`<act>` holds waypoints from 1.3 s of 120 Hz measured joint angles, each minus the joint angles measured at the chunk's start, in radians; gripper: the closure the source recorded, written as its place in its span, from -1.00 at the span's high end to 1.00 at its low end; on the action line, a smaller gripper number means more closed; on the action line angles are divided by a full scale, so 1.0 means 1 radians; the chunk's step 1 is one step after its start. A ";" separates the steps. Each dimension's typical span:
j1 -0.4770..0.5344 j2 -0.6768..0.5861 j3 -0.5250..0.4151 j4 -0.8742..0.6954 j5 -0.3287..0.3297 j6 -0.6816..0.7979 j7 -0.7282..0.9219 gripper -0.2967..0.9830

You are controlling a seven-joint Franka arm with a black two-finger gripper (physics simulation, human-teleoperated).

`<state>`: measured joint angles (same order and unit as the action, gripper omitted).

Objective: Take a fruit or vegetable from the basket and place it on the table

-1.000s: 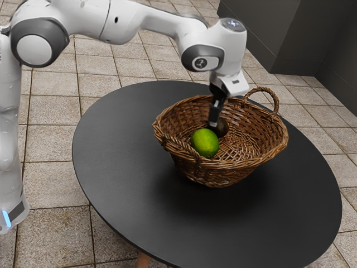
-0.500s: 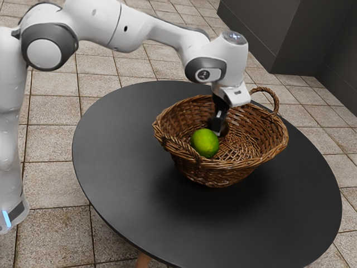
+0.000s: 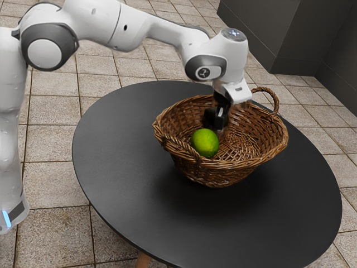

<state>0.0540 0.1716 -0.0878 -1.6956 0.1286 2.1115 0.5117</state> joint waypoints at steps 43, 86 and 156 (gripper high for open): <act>-0.015 -0.155 0.040 0.006 -0.008 -0.116 -0.024 -0.06; 0.267 -0.264 0.050 0.000 -0.005 -0.441 -0.076 -0.05; 0.343 -0.252 0.037 -0.151 -0.051 -0.491 -0.137 -0.05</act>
<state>0.3966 -0.0805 -0.0505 -1.8469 0.0780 1.6202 0.3745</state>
